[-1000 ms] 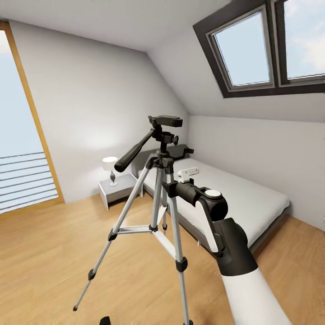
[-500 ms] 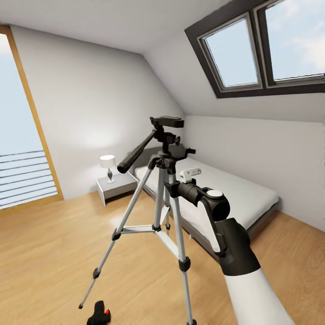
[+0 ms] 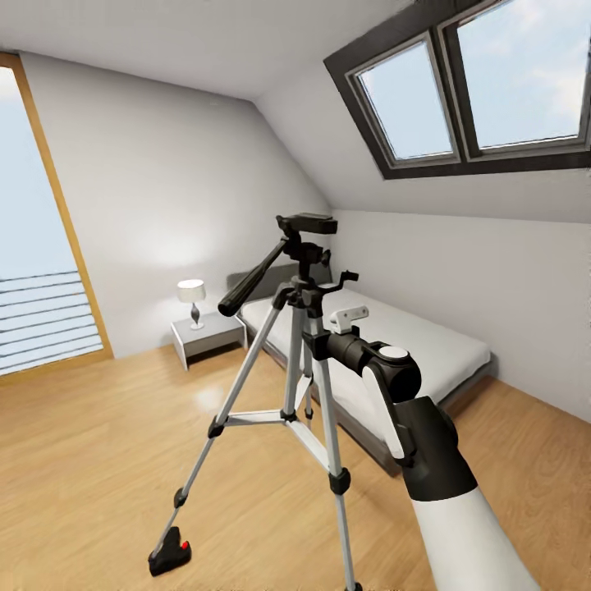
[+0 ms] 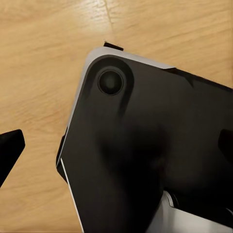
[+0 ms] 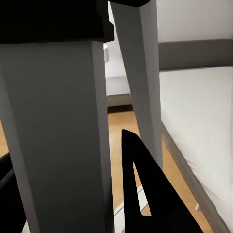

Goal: Attach the digital camera to the camera tripod in the bedroom.

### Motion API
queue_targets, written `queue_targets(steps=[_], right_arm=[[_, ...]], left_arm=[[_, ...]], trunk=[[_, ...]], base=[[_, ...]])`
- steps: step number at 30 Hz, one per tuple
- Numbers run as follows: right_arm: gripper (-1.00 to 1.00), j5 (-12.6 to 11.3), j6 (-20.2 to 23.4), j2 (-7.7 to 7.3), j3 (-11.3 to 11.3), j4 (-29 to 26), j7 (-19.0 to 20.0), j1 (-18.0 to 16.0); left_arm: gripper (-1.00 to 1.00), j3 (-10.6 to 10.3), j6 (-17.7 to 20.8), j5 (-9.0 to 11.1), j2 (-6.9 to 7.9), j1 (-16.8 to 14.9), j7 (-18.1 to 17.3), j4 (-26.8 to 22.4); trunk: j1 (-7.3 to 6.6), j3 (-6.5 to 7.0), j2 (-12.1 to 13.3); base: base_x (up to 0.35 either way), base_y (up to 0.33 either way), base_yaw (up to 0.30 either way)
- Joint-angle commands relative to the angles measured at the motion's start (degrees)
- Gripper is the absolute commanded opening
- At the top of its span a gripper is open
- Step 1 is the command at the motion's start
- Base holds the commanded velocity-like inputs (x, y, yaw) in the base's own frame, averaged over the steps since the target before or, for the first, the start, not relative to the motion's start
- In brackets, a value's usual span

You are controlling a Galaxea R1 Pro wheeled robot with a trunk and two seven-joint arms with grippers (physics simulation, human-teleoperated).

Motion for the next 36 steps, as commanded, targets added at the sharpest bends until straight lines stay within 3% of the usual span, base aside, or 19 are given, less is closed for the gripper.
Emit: queue_targets(steps=[1, 11, 25, 36], right_arm=[[-1.00, -0.30, 0.29, -0.01, -0.04, -0.05, 0.04, -0.06], [-1.00, -0.42, 0.30, -0.30, -0.04, 0.42, -0.40, -0.07], [-1.00, -0.52, -0.33, -3.49, -0.12, 5.40, -0.70, -0.07], [-1.00, -0.52, -0.49, -4.40, -0.65, 6.58, -1.62, -0.08]], left_arm=[[1.00, 0.44, -0.08, -0.03, 0.00, 0.01, 0.01, -0.07], [1.00, 0.44, -0.08, -0.03, 0.03, 0.01, 0.01, -0.08], [1.00, 0.44, -0.08, -0.03, 0.04, 0.01, 0.01, -0.10], [1.00, 0.44, -0.08, -0.03, 0.03, 0.01, 0.01, -0.09]], trunk=[[0.01, -0.09, -0.08], [0.01, -0.09, -0.08], [0.01, -0.09, -0.08], [0.01, -0.09, -0.08]], base=[[-0.061, -0.052, 0.000], [-0.019, -0.016, 0.000], [-0.001, -0.001, 0.000], [0.000, 0.000, 0.000]])
